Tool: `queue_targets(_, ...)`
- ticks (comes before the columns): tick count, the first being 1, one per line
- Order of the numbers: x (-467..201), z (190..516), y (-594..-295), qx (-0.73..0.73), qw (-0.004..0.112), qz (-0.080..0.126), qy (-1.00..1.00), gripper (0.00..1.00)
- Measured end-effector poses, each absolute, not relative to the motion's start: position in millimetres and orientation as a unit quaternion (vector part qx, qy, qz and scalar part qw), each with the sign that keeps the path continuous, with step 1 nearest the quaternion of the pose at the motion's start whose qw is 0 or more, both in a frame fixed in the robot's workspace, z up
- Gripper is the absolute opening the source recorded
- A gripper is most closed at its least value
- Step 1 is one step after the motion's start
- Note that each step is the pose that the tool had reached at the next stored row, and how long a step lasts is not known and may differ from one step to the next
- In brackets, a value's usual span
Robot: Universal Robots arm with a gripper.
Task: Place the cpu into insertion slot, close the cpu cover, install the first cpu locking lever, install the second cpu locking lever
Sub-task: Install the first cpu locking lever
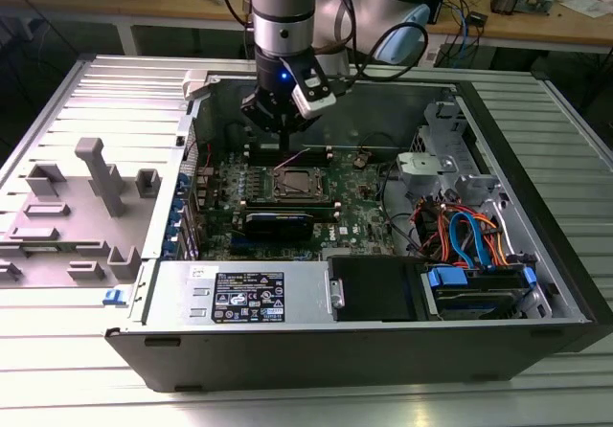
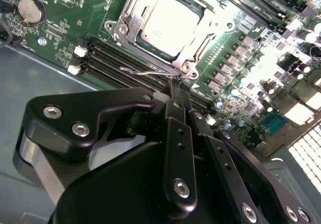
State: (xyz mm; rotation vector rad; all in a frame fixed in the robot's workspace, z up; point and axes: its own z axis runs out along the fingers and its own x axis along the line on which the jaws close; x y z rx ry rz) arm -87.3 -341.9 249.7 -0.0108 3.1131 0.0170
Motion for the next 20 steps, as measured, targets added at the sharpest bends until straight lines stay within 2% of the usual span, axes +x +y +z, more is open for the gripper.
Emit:
queue_targets(11, -85.8, 246.0, -340.6, 0.008, 0.014, -0.008, 1.000, 0.11)
queue_targets(15, -85.3, 244.9, -340.5, 0.009, 0.014, 0.009, 1.000, 0.11)
queue_targets(20, -83.2, 242.7, -340.6, 0.009, 0.014, 0.009, 1.000, 0.11)
